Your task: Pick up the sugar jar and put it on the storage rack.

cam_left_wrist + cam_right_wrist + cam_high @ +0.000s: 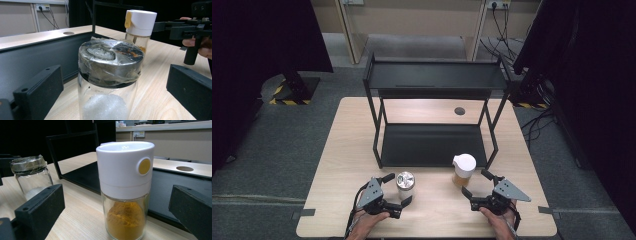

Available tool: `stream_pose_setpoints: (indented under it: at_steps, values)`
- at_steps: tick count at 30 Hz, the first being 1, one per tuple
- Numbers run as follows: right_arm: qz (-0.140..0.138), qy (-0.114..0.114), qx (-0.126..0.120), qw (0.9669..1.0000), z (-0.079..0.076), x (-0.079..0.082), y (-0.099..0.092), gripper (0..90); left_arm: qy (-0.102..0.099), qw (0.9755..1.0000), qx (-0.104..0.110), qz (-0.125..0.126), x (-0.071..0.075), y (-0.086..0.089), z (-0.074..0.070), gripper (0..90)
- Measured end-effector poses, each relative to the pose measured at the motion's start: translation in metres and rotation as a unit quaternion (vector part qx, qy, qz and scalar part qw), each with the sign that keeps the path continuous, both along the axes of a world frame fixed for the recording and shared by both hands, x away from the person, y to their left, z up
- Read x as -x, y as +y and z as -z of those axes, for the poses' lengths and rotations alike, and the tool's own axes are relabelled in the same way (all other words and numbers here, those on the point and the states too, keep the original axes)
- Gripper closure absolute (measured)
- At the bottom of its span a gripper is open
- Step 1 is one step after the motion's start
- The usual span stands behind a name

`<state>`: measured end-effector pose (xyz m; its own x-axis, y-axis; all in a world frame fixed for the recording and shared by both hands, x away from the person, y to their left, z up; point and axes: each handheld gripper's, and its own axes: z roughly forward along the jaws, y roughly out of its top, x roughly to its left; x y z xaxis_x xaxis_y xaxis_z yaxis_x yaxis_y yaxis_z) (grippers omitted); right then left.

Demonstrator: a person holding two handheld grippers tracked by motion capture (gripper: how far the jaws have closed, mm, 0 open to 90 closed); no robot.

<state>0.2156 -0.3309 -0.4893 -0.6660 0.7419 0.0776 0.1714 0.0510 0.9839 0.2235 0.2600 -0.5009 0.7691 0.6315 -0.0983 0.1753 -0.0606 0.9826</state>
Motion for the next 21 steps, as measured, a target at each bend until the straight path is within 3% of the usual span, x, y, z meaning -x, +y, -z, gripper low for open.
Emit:
stream_pose_setpoints:
  at_steps: [21]
  values:
    - [-0.004,0.001,0.001,1.0000,0.001,-0.001,0.001,0.7,0.007,0.9998,-0.011,-0.014,0.000,-0.014,-0.001,0.3]
